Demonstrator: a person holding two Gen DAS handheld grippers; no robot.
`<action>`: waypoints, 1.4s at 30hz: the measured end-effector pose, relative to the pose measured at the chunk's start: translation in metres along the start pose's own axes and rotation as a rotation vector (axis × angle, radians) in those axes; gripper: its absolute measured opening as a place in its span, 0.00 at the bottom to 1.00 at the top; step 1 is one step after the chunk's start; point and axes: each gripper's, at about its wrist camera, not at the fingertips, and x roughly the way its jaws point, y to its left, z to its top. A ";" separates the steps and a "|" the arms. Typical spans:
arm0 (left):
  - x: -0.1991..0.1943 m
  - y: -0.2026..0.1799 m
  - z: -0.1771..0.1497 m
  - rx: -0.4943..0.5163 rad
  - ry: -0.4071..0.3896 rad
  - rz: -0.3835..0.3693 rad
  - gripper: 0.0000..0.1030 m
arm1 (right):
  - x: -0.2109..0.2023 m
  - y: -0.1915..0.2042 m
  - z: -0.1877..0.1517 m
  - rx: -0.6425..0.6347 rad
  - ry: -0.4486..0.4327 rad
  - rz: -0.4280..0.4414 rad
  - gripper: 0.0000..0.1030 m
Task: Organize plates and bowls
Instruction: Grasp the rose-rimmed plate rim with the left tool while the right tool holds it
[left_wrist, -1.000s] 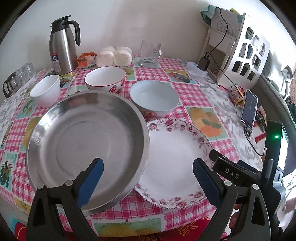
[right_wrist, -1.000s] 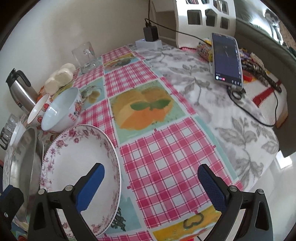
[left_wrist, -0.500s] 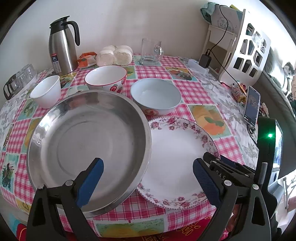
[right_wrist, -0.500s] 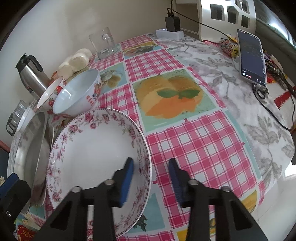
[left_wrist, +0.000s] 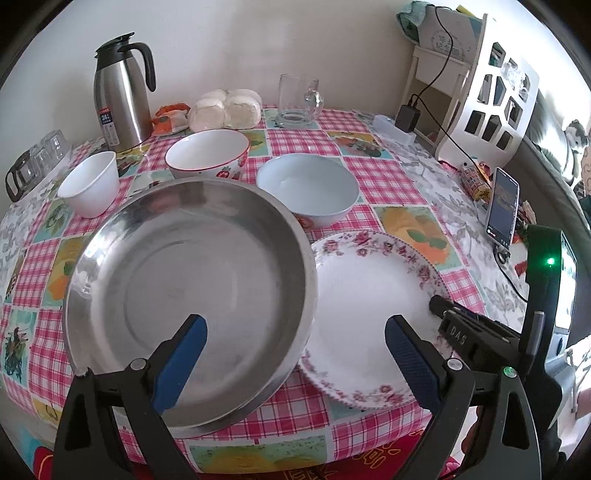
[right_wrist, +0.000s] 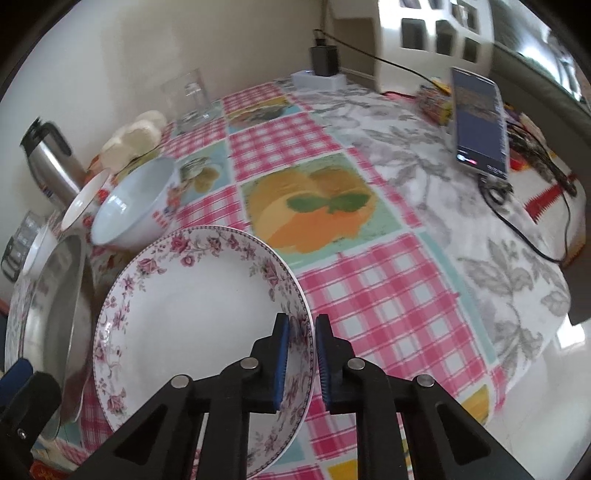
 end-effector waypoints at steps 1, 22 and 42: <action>0.000 -0.001 0.000 0.006 0.000 0.001 0.94 | 0.000 -0.003 0.000 0.010 -0.001 -0.005 0.15; 0.016 -0.051 0.005 0.086 0.074 -0.102 0.81 | -0.005 -0.053 0.007 0.189 -0.026 -0.120 0.16; 0.075 -0.056 0.009 -0.018 0.247 -0.126 0.45 | 0.000 -0.057 0.009 0.226 -0.023 -0.101 0.22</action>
